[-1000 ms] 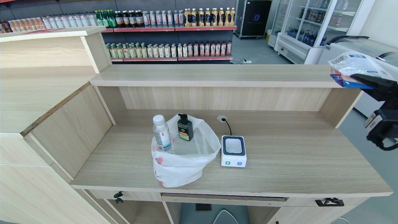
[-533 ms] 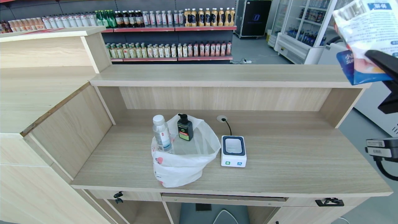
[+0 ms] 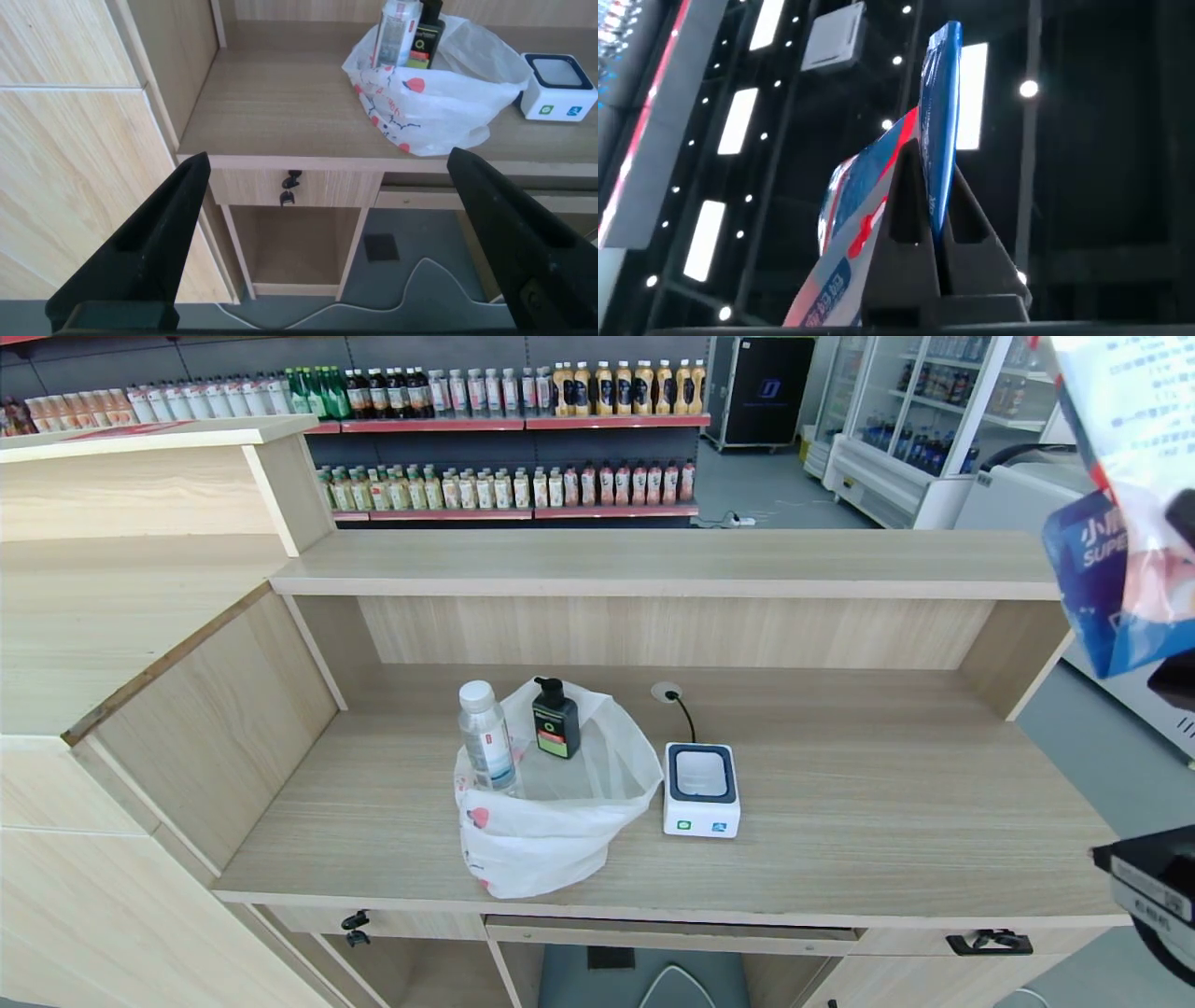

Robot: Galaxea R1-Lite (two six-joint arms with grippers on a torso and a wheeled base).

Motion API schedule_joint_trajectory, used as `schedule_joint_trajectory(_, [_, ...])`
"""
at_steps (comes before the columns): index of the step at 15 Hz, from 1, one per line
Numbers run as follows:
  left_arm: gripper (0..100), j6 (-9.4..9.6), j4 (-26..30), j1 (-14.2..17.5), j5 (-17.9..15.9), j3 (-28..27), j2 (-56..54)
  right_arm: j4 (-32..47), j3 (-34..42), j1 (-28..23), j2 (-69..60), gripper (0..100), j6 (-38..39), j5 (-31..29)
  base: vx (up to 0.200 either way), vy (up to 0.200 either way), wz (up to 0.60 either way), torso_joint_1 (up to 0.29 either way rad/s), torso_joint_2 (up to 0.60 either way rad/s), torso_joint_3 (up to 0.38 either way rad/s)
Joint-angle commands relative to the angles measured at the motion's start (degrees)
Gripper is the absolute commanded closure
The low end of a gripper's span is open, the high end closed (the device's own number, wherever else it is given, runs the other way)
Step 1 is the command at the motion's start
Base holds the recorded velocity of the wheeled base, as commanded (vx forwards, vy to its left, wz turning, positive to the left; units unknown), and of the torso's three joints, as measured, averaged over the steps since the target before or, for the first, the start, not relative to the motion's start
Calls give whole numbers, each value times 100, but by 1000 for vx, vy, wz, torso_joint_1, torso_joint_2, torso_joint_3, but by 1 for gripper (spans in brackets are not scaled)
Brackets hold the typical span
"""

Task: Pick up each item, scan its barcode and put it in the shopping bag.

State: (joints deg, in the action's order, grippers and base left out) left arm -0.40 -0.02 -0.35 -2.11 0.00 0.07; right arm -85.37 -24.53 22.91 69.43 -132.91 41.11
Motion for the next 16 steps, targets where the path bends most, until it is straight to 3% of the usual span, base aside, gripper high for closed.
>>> schedule_joint_trajectory(1, [0, -4, 2, 0, 0, 0, 1, 56, 71, 320, 10, 100, -209, 143, 0, 0, 0, 0, 0, 0])
schedule_joint_trajectory(6, [0, -4, -6, 0, 0, 0, 1, 1796, 80, 399, -720, 100, -630, 363, 0, 0, 0, 0, 0, 0])
schedule_joint_trajectory(8, [0, -4, -6, 0, 0, 0, 1, 1919, 80, 469, -896, 100, -543, 354, 0, 0, 0, 0, 0, 0])
schedule_joint_trajectory(11, [0, -4, -6, 0, 0, 0, 1, 2745, 36, 759, -1397, 100, -569, 345, 0, 0, 0, 0, 0, 0])
schedule_joint_trajectory(16, [0, -4, 2, 0, 0, 0, 1, 2894, 18, 882, -1616, 100, -490, 381, 0, 0, 0, 0, 0, 0])
